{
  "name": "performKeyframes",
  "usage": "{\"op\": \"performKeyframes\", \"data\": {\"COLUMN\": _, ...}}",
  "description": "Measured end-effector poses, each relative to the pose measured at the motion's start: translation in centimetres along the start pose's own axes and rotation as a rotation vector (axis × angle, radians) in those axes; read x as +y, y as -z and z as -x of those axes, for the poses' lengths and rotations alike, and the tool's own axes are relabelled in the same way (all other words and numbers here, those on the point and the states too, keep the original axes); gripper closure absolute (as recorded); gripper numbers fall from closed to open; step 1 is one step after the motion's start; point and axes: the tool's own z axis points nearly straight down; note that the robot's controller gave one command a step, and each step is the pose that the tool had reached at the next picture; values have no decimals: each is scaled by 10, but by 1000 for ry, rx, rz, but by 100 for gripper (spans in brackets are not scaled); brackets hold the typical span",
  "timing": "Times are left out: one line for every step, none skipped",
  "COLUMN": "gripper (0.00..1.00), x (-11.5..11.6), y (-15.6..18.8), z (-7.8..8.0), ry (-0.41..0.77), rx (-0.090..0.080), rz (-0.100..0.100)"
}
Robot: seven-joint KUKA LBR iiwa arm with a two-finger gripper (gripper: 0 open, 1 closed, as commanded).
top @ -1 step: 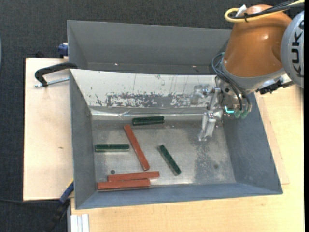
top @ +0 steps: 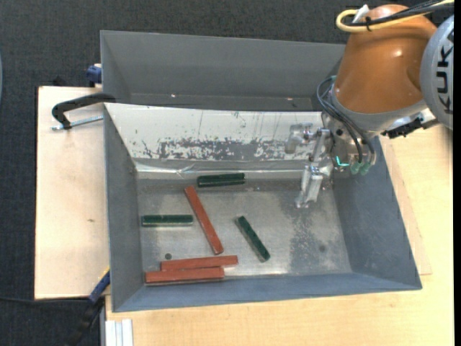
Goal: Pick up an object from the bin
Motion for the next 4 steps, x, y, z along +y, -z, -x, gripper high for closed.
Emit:
{"op": "performKeyframes", "data": {"gripper": 0, "x": 39, "y": -26, "z": -2, "ry": -25, "rx": -2, "rz": -2}}
{"op": "performKeyframes", "data": {"gripper": 0, "x": 68, "y": -65, "z": -21, "ry": -69, "rx": 1, "rz": 4}}
{"op": "performKeyframes", "data": {"gripper": 0, "x": 39, "y": -108, "z": -40, "ry": -71, "rx": 0, "rz": 1}}
{"op": "performKeyframes", "data": {"gripper": 0, "x": 27, "y": -124, "z": -42, "ry": -55, "rx": 6, "rz": -1}}
